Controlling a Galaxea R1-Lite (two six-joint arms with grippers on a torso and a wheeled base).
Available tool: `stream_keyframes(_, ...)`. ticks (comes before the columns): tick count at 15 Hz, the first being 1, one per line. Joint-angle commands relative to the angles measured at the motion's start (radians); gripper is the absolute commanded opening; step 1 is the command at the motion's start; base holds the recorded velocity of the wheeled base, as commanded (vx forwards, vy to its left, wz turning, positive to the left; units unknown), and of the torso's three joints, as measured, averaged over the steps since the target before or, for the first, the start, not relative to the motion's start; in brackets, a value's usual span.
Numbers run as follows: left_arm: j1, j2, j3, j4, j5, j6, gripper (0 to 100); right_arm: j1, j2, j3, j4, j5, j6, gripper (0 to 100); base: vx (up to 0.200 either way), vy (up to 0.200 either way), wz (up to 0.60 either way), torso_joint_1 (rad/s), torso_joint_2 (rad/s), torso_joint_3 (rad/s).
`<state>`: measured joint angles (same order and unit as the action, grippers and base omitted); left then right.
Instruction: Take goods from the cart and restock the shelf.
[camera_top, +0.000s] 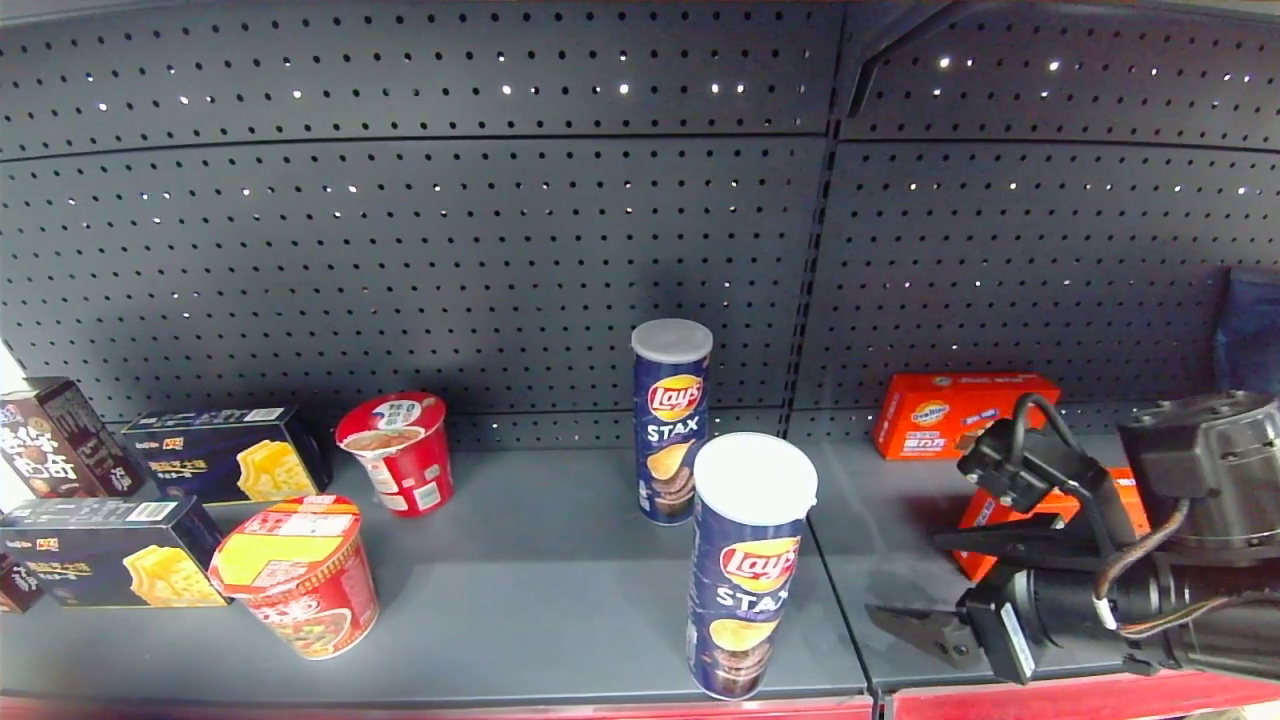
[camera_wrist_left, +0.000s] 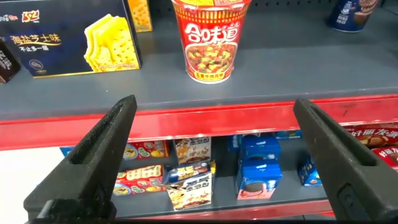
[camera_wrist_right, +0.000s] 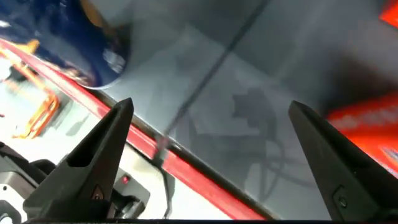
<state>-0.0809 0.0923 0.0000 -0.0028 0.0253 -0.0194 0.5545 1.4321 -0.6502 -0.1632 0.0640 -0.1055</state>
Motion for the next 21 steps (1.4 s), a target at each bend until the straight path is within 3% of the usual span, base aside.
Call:
stream_keyframes(1, 0.000, 0.004, 0.000, 0.000, 0.001, -0.001, 100, 0.035, 0.065, -0.031, -0.001, 0.000, 0.000, 100, 0.000, 0.000, 0.00, 0.000, 0.00, 0.000)
stream_keyframes(15, 0.000, 0.004, -0.002, 0.000, 0.001, -0.002, 100, 0.093, 0.249, -0.184, -0.022, 0.000, 0.000, 100, 0.000, 0.000, 0.00, 0.000, 0.00, 0.000)
stream_keyframes(21, 0.000, 0.004, -0.002, 0.000, 0.001, -0.002, 100, 0.085, 0.218, -0.141, -0.022, 0.000, 0.000, 100, 0.000, 0.000, 0.00, 0.000, 0.00, 0.000)
